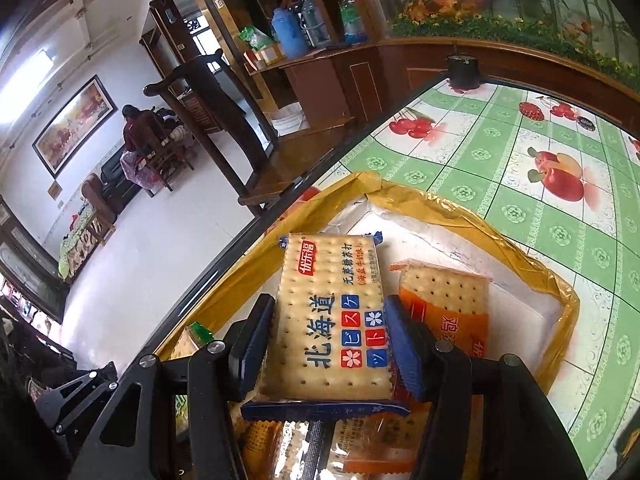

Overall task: Organize snacks
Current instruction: 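Carry both packs over the white tray and release them inside, then move both grippers back over the remaining packs on the table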

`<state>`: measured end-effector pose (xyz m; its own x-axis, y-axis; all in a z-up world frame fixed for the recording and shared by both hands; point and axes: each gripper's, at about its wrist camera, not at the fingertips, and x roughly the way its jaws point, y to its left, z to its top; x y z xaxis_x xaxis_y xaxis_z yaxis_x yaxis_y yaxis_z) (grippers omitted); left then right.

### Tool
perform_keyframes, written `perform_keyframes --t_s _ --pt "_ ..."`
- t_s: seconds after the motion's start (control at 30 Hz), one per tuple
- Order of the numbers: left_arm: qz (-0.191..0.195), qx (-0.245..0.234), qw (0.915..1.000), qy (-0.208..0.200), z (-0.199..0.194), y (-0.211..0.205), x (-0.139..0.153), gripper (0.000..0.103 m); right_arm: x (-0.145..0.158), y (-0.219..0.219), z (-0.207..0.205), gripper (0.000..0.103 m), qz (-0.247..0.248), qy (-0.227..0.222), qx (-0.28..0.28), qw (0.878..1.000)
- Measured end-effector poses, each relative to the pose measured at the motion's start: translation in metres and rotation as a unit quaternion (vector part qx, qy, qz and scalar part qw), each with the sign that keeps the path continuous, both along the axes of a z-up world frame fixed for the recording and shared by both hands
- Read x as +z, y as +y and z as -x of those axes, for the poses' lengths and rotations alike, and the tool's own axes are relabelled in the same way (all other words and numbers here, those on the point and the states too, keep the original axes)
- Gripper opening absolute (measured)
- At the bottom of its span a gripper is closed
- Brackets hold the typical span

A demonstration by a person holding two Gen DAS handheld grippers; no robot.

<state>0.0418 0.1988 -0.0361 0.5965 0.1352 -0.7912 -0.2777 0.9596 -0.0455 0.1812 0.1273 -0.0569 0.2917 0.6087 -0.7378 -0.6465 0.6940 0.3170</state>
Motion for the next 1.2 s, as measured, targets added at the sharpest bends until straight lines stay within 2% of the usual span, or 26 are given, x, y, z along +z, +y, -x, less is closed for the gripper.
perform_keyframes --t_s 0.07,0.1,0.17,0.33,0.4,0.7,0.87,1.2 --pt "0.003 0.002 1.0000 0.002 0.000 0.000 0.000 0.048 0.001 -0.003 0.000 0.059 -0.001 -0.001 -0.002 1.000" --pt "0.007 0.001 1.0000 0.004 0.001 -0.001 0.000 0.055 0.003 -0.005 0.000 0.063 -0.003 -0.002 -0.003 1.000" --pt "0.010 0.003 0.9999 0.004 0.002 -0.002 0.000 0.070 0.007 -0.010 0.003 0.080 -0.002 -0.012 -0.010 1.000" --pt "-0.005 0.005 1.0000 0.000 0.006 -0.010 0.004 0.075 0.020 -0.041 0.014 0.080 -0.009 -0.029 -0.030 0.999" --pt "-0.018 0.010 0.9998 0.002 0.007 -0.014 0.005 0.081 0.025 -0.055 0.018 0.080 -0.013 -0.031 -0.038 0.999" --pt "-0.028 0.006 0.9995 -0.011 0.012 -0.031 0.017 0.081 0.034 -0.148 0.046 0.084 -0.021 -0.043 -0.100 0.994" --pt "-0.035 -0.015 0.9990 -0.023 0.010 -0.057 0.026 0.083 0.035 -0.207 0.059 0.087 -0.017 -0.048 -0.144 0.988" --pt "-0.034 -0.113 0.9928 -0.018 -0.006 -0.144 0.020 0.085 0.024 -0.311 0.075 0.087 -0.004 -0.035 -0.230 0.973"
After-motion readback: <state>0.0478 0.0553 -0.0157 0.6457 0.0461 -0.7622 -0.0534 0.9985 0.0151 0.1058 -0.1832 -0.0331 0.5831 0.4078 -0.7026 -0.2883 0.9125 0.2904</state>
